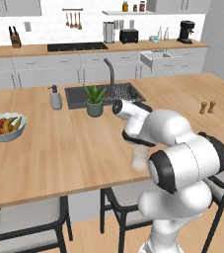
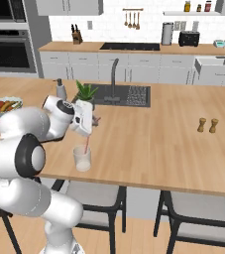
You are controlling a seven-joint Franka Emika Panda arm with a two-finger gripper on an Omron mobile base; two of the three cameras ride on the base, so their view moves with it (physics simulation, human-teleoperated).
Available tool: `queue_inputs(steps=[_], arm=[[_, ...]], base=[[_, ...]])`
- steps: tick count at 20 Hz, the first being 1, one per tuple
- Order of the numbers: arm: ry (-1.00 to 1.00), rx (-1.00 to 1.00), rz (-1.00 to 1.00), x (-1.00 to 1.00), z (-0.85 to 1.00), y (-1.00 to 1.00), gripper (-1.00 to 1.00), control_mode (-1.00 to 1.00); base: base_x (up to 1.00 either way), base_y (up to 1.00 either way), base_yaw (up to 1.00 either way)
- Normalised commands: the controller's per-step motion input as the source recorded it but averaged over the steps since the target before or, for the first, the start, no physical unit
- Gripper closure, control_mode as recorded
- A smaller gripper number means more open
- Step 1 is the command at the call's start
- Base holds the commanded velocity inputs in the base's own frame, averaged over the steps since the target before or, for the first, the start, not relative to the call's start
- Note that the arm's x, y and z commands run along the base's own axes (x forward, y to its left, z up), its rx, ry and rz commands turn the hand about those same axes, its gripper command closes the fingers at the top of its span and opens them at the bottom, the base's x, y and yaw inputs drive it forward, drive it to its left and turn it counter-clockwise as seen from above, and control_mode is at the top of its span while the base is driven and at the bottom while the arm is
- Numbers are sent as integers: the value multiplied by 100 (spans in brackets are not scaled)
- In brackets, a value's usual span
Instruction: Take a straw from the drawer in front and place it inside the glass cup on the dining counter.
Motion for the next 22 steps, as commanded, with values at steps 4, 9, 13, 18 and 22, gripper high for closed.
queue_inputs(steps=[4,9,13,18,22], arm=[[-13,0,-13,2,-34,54,100,-100],[-18,0,-15,0,-30,29,100,-100],[-31,0,-9,0,-58,0,100,-100],[-30,0,-6,-10,-78,12,100,-100],[-28,0,-6,-2,-83,27,100,-100]], base=[[0,0,0],[0,0,0],[0,0,0],[0,0,0],[0,0,0]])
